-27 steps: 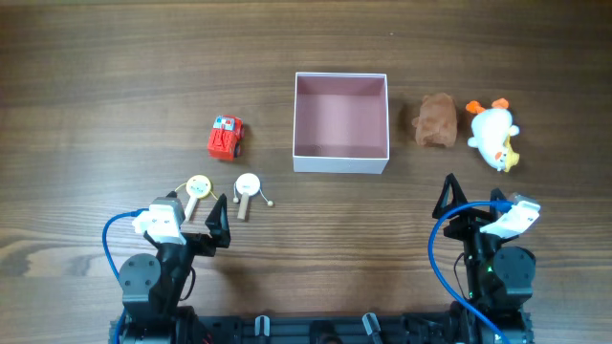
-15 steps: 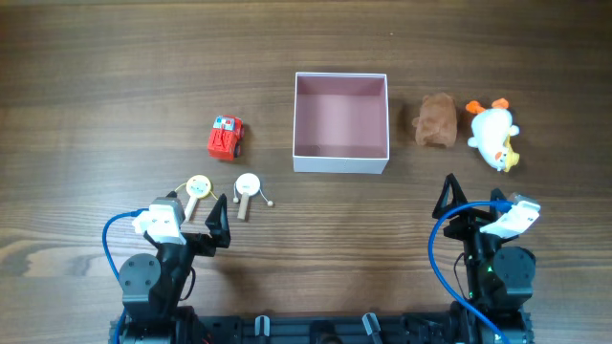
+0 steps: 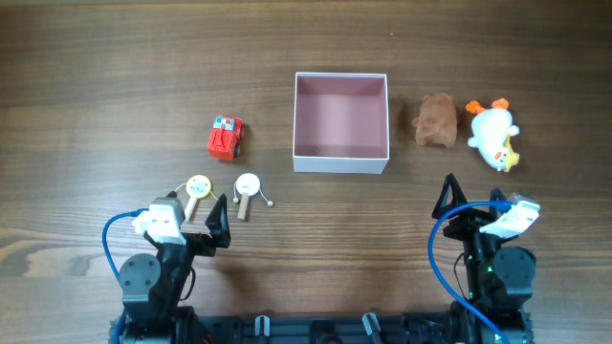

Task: Pack container
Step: 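Move both grippers forward, right toward the brown plush bear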

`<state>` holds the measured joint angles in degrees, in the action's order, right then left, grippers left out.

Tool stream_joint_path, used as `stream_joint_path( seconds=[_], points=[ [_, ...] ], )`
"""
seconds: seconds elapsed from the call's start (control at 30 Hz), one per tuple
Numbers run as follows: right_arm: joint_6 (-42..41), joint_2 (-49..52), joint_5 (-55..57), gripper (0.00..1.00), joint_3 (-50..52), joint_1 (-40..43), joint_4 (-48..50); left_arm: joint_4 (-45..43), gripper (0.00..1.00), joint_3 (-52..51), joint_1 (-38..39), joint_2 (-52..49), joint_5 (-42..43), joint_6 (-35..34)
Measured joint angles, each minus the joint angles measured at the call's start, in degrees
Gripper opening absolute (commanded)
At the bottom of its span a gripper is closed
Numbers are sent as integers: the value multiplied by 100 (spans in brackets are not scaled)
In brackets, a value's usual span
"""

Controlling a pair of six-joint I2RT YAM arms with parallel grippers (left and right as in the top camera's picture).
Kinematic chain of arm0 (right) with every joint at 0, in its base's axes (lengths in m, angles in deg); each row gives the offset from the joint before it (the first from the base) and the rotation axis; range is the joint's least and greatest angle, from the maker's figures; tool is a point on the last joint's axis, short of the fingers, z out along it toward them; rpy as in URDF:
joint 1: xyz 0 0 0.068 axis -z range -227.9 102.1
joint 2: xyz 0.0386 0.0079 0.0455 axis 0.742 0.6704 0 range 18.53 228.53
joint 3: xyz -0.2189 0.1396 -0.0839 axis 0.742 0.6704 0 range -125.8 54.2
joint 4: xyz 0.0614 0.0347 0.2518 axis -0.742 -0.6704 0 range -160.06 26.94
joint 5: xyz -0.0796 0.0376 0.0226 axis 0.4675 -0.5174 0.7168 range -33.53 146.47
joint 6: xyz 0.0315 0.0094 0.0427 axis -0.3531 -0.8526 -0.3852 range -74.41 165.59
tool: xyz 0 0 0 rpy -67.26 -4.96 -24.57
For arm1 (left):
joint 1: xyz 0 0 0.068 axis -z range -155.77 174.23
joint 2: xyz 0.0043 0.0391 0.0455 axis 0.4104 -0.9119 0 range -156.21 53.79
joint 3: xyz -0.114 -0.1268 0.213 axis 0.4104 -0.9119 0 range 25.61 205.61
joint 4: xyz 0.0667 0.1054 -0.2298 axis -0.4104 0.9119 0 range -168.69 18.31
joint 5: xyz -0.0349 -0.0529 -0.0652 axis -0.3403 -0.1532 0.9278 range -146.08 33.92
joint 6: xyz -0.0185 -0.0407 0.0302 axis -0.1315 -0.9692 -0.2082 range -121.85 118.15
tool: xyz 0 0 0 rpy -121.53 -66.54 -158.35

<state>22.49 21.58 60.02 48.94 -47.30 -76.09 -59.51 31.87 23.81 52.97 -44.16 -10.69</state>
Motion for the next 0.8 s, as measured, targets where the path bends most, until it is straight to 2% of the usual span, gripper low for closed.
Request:
stream_joint_path(
  seconds=[0.23, 0.43, 0.6, 0.8],
  points=[
    [164, 13, -767, 99, -2, 0, -24, 160, 100, 17, 0, -72, 0, -66],
    [289, 557, -1167, 100, -365, 0, -660, 328, 100, 387, 0, -975, 4, -354],
    [487, 1622, -1261, 100, -1458, 0, -1217, 706, 100, 1561, 0, -2358, 4, -433],
    [562, 3456, -1300, 100, -3438, 0, -2356, 1744, 100, 3471, 0, -4389, 20, -452]
  ],
)
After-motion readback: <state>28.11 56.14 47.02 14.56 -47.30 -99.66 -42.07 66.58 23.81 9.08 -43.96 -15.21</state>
